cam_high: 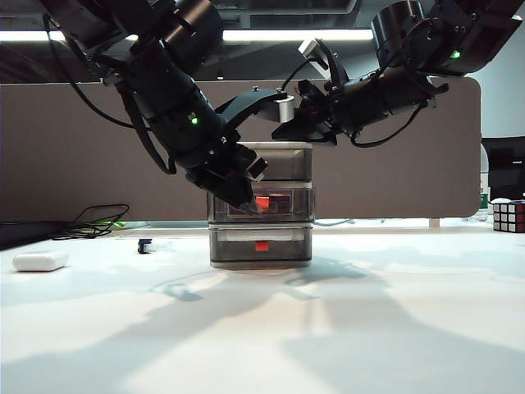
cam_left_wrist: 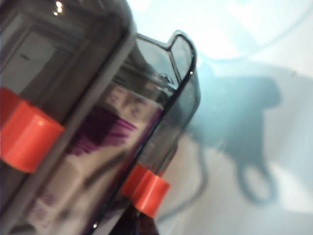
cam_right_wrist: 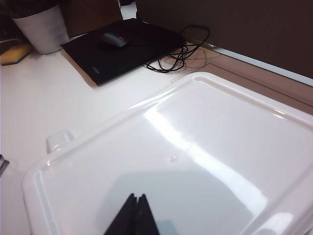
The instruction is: Open the second layer of the drawer on the table, pick up a pack of napkins on the table and put it in, and finally close the drawer.
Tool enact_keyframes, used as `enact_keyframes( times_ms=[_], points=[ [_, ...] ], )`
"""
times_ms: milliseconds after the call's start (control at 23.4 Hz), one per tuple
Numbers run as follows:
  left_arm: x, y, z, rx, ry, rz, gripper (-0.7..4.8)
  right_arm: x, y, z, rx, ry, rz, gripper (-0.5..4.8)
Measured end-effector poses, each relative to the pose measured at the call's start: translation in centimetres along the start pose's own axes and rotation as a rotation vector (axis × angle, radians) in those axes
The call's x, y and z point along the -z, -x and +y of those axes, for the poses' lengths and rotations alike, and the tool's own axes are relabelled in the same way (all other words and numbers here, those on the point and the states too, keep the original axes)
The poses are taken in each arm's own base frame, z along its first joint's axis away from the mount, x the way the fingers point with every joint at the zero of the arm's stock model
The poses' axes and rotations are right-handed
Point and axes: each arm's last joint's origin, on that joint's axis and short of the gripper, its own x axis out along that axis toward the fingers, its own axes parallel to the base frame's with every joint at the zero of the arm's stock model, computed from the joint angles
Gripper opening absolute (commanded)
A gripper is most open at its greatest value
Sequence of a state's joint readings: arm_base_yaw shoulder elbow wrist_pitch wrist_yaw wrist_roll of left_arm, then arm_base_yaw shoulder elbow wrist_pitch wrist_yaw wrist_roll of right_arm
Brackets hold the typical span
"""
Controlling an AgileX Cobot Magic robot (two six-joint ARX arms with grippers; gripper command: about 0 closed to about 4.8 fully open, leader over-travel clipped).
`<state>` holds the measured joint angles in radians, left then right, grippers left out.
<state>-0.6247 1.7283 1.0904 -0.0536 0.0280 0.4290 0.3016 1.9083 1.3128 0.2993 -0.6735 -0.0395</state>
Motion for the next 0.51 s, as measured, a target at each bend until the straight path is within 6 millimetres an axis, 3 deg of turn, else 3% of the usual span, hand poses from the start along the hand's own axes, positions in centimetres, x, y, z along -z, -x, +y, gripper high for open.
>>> enact_keyframes(
  times_ms=[512],
  points=[
    [-0.83, -0.17, 0.92, -0.172, 0.002, -0.071, -0.05, 0.08, 0.0, 0.0, 0.0, 0.016, 0.007, -0.04]
  ],
)
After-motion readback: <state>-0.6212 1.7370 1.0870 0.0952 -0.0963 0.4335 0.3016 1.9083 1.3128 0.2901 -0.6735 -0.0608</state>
